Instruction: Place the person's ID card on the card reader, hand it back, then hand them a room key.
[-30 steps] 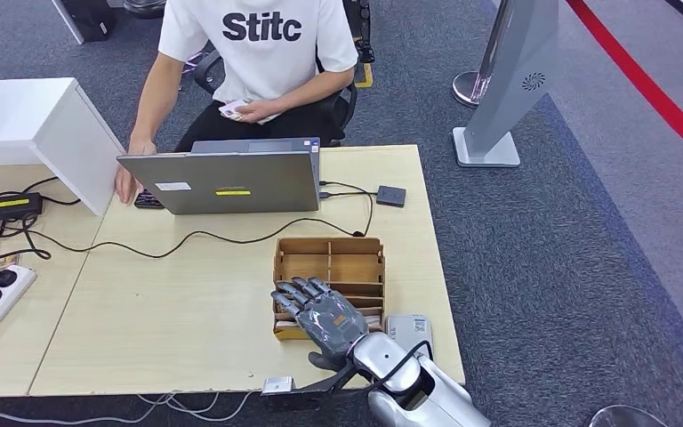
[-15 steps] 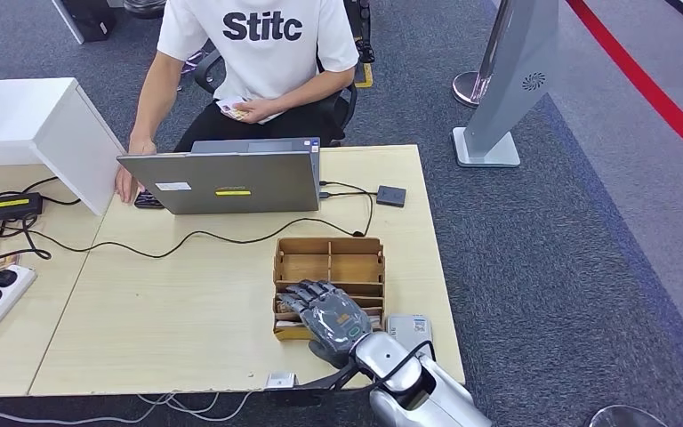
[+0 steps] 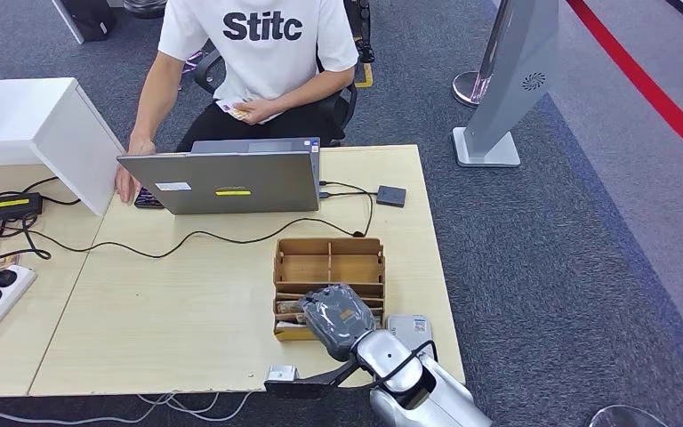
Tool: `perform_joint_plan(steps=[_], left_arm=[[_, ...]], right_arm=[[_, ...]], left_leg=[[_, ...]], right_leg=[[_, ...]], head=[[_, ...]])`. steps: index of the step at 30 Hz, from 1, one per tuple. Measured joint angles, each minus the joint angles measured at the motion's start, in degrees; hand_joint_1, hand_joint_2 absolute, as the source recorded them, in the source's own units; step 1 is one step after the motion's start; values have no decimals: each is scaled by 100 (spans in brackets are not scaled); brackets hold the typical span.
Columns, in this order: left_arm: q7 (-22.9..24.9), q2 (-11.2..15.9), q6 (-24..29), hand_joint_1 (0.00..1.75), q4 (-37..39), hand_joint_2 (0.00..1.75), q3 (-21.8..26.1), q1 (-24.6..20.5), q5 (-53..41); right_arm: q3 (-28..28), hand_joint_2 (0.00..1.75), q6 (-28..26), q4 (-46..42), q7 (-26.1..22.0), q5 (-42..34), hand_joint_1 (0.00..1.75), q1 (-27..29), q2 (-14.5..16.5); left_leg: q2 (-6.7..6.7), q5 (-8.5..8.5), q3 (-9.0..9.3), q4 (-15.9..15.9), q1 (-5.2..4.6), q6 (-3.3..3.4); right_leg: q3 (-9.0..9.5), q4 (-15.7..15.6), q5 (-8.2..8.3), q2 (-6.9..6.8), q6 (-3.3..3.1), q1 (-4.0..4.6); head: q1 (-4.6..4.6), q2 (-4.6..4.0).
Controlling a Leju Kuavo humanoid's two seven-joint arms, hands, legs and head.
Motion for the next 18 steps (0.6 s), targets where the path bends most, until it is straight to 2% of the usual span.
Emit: perform_joint_plan(steps=[14,18], left_arm=[[48,2,22,0,0,175,0,3,28],[76,2,29,0,0,175,0,16,83]], right_arm=[[-4,175,89,-582,296,137,175,36,-1],[-81,175,-28,-1156,533,82,175,178,-23]], left_leg=[[0,0,1,0,0,0],[0,0,0,1,0,0]], right_leg=[[0,0,0,0,0,0],[-1,0,0,1,0,0]], head=[[1,0],[0,0]])
